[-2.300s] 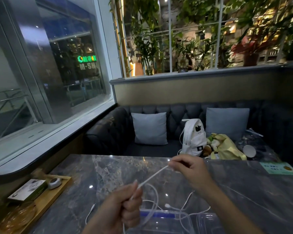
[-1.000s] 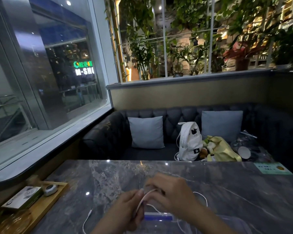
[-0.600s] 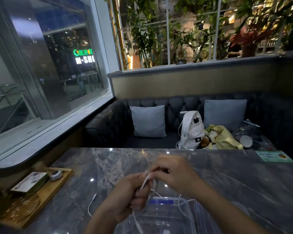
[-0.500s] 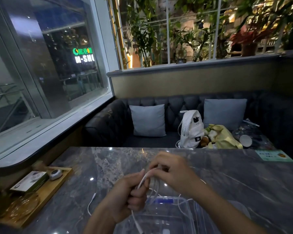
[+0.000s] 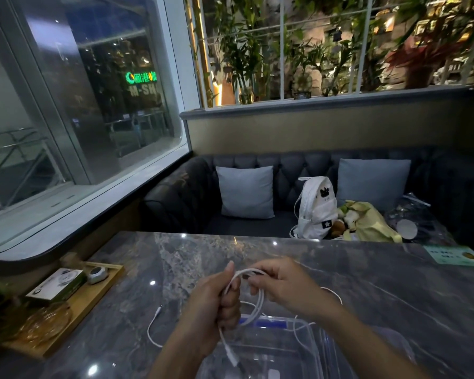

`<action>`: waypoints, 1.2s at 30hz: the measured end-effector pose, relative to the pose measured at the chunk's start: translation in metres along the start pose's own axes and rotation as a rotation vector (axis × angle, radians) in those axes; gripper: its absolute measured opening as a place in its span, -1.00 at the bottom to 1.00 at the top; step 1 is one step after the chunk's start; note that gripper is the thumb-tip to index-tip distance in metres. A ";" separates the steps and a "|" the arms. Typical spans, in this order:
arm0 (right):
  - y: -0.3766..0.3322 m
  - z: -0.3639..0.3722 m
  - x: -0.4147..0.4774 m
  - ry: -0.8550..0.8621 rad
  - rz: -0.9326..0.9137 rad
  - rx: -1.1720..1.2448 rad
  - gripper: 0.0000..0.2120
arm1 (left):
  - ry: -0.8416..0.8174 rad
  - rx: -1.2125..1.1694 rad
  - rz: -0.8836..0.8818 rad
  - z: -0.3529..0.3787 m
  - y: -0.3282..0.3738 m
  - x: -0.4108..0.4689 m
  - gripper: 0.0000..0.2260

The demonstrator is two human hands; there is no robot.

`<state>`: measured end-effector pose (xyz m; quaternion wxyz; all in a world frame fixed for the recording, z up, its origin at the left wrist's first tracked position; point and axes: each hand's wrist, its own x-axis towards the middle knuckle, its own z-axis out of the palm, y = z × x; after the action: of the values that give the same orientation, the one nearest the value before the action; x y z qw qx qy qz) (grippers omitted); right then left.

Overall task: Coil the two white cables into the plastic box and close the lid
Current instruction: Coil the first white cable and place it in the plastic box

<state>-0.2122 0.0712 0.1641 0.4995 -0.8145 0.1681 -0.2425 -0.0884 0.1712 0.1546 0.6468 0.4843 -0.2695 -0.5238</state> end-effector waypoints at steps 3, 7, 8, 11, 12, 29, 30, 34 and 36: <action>0.003 0.003 0.001 0.074 0.023 -0.039 -0.81 | -0.037 0.003 -0.019 0.000 -0.003 0.002 -0.70; 0.001 0.001 -0.003 0.011 0.071 0.141 -0.79 | -0.088 0.078 -0.060 -0.003 -0.002 0.000 -0.65; 0.002 -0.001 -0.003 -0.012 0.087 0.238 -0.86 | -0.101 0.077 -0.061 -0.004 -0.002 -0.001 -0.65; 0.005 -0.005 -0.003 -0.023 0.096 0.405 -0.88 | -0.134 0.021 -0.041 -0.004 -0.003 -0.003 -0.62; 0.005 -0.005 -0.002 -0.004 0.086 0.420 -0.87 | -0.147 -0.001 -0.026 -0.003 -0.003 -0.003 -0.62; 0.014 0.005 -0.003 0.037 0.103 0.645 -0.82 | -0.204 -0.095 -0.009 -0.010 -0.005 -0.003 -0.70; 0.015 0.005 -0.003 0.031 0.101 0.627 -0.82 | -0.235 -0.083 -0.030 -0.011 -0.005 -0.004 -0.68; 0.019 0.004 -0.003 0.037 0.110 0.588 -0.83 | -0.304 -0.135 -0.085 -0.009 -0.005 -0.007 -0.67; 0.023 0.005 -0.002 0.058 0.140 0.550 -0.82 | -0.212 -0.211 -0.070 -0.007 -0.006 -0.005 -0.63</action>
<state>-0.2118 0.0658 0.1409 0.7122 -0.6276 0.1659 -0.2671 -0.0862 0.1785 0.1472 0.6434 0.3648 -0.2625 -0.6198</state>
